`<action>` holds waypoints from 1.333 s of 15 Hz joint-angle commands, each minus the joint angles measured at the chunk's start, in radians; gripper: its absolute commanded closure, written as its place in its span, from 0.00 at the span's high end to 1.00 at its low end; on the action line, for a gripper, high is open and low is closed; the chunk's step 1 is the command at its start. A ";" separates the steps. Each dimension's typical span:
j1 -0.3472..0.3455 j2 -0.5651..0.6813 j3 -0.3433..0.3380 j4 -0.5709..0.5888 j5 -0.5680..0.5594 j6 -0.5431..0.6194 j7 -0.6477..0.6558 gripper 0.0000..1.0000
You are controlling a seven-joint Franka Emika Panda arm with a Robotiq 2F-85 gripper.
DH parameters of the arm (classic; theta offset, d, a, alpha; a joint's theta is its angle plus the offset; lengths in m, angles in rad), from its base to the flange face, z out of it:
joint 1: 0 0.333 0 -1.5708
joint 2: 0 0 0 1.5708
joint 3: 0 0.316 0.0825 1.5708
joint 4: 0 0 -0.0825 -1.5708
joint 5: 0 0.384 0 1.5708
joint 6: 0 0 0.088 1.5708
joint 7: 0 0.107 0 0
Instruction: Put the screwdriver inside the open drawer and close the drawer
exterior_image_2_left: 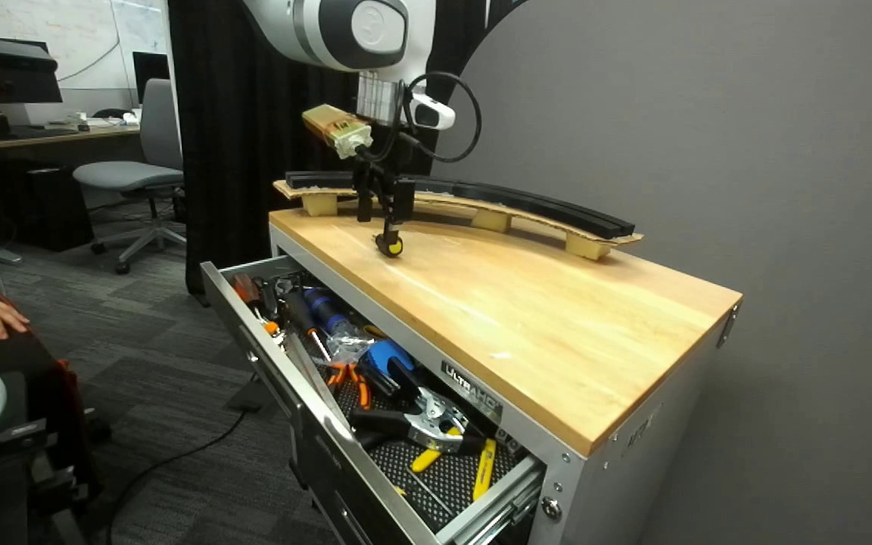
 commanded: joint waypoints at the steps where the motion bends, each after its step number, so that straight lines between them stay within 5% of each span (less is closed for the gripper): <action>1: 0.005 -0.009 -0.003 -0.012 0.065 0.067 0.068 1.00; 8: 0.056 0.044 -0.058 -0.037 0.041 0.317 0.258 1.00; 14: 0.104 0.068 -0.112 -0.035 -0.001 0.242 0.379 1.00; 15: 0.105 0.062 -0.110 -0.034 0.000 0.211 0.391 0.75; 20: 0.099 0.033 -0.099 -0.034 0.001 0.110 0.440 0.43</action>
